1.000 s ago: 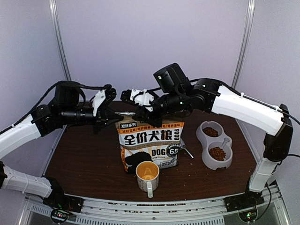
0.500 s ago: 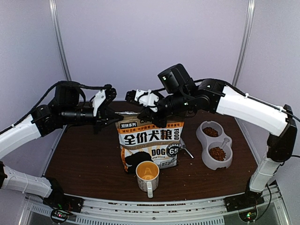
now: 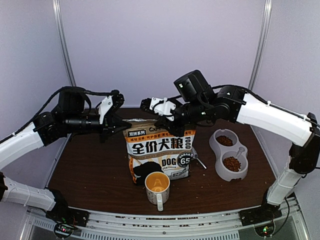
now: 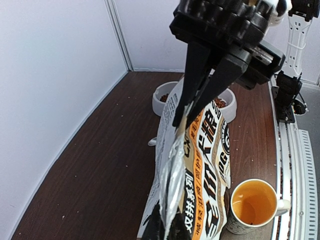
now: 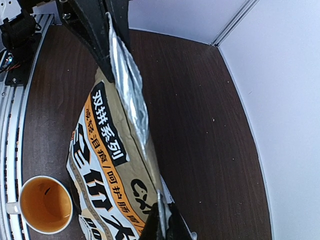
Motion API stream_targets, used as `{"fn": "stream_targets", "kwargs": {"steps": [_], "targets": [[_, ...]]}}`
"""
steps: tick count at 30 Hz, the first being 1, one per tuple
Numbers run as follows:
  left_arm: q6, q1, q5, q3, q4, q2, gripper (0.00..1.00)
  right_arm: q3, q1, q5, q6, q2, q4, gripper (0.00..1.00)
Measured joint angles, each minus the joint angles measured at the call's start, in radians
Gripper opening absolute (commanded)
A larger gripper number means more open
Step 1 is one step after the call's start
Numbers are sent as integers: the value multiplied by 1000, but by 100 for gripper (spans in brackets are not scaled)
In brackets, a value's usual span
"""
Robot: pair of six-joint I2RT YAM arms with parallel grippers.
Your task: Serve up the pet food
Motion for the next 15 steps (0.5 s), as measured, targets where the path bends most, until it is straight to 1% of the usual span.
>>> {"fn": "stream_targets", "kwargs": {"steps": [1, 3, 5, 6, 7, 8, 9, 14, 15], "targets": [[0, 0, 0, 0, 1, 0, 0, -5, 0, 1, -2, -4, 5, 2], [0, 0, 1, 0, 3, 0, 0, -14, 0, 2, -3, -9, 12, 10], [0, 0, 0, -1, 1, 0, 0, -26, 0, 16, -5, -16, 17, 13], [0, 0, -1, -1, 1, -1, 0, -34, -2, 31, -6, -24, 15, 13], [0, 0, -2, -1, 2, -1, 0, -43, -6, 44, -5, -32, 10, 10], [0, 0, -2, -1, 2, -1, 0, -52, -8, 55, -5, -43, 6, 2], [0, 0, -2, -1, 2, -1, 0, -62, -10, 64, -5, -54, 2, 0], [0, -1, 0, -1, 6, -1, 0, -101, -11, 71, -12, -80, 22, 1], [0, -1, 0, -1, 6, -1, 0, -108, -10, 72, -12, -83, 28, 9]]}}
